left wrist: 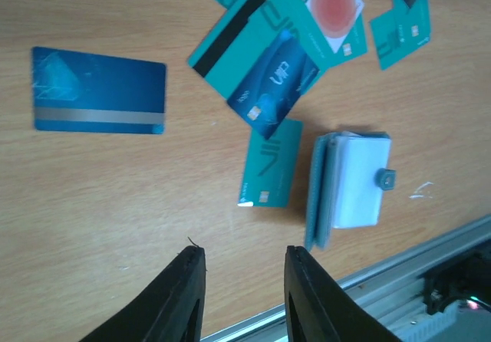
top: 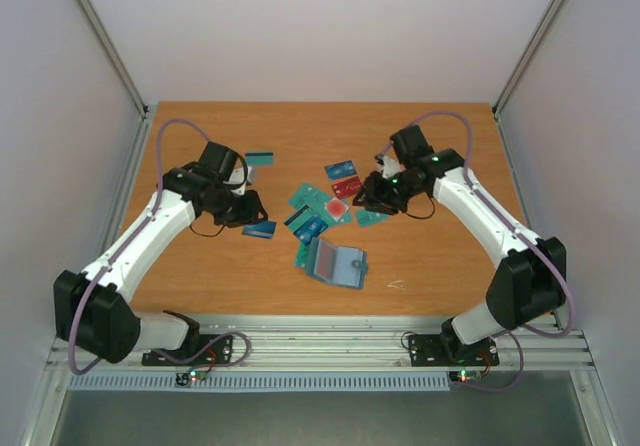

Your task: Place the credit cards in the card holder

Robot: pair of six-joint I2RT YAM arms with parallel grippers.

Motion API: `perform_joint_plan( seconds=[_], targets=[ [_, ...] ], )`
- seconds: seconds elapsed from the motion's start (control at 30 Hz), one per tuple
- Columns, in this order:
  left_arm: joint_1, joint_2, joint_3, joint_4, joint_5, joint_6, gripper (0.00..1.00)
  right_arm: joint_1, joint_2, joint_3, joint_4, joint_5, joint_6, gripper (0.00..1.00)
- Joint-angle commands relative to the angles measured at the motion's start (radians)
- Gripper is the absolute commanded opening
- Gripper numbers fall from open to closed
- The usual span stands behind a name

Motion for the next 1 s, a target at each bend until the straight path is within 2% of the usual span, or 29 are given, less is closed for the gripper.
perform_joint_plan(
  seconds=[0.0, 0.27, 0.4, 0.7, 0.97],
  targets=[
    [-0.023, 0.068, 0.082, 0.102, 0.101, 0.044, 0.31, -0.107, -0.093, -0.111, 0.029, -0.003, 0.012, 0.39],
    [-0.097, 0.237, 0.224, 0.189, 0.159, 0.028, 0.35, -0.276, -0.149, -0.219, 0.058, -0.027, 0.023, 0.39],
    [-0.138, 0.334, 0.292, 0.240, 0.197, -0.008, 0.37, -0.337, -0.127, -0.261, 0.111, -0.064, 0.047, 0.39],
    [-0.191, 0.671, 0.563, 0.258, 0.276, -0.018, 0.43, -0.377, 0.063, -0.256, 0.243, -0.073, 0.098, 0.39],
    [-0.201, 0.912, 0.750, 0.292, 0.331, -0.057, 0.48, -0.378, 0.278, -0.183, 0.309, -0.130, 0.144, 0.35]
  ],
)
